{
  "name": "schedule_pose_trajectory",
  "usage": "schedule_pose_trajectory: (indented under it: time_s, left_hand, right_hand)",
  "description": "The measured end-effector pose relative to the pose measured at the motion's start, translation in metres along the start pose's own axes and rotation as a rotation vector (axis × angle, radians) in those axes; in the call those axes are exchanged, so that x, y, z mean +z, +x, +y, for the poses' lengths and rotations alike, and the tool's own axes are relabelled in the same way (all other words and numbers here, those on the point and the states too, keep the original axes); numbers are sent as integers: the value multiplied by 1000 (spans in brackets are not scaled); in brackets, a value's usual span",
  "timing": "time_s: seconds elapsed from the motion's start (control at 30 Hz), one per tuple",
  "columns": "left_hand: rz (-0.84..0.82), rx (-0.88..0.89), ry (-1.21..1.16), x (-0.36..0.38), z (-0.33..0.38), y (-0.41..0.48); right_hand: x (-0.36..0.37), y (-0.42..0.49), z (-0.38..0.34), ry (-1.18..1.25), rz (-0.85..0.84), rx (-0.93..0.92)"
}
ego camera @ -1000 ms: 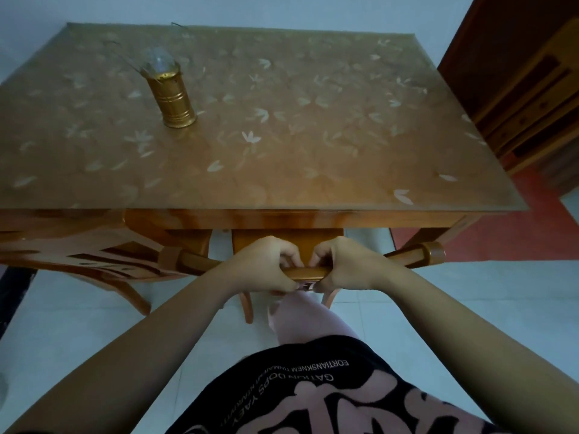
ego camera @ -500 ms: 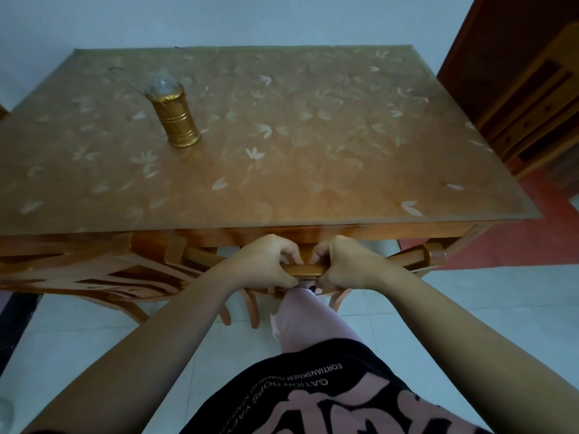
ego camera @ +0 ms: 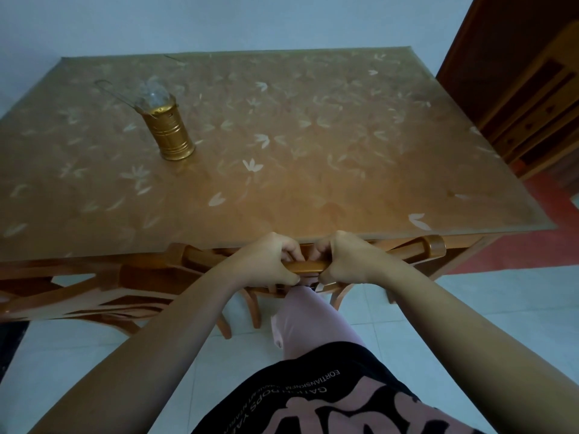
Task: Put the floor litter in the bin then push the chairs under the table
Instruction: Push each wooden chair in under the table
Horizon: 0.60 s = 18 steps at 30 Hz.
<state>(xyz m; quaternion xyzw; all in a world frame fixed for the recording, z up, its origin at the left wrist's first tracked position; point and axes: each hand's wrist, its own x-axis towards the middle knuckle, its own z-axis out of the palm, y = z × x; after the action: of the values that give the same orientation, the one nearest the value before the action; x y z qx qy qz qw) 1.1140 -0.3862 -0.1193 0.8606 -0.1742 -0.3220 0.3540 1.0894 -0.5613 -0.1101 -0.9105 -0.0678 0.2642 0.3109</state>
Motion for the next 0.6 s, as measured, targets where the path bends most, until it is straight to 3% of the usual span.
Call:
schedule_pose_trajectory:
  time_s: [0.6]
  left_hand:
    - [10, -32, -43, 1, 6, 2]
  right_hand:
    - [-10, 5, 9, -62, -53, -51]
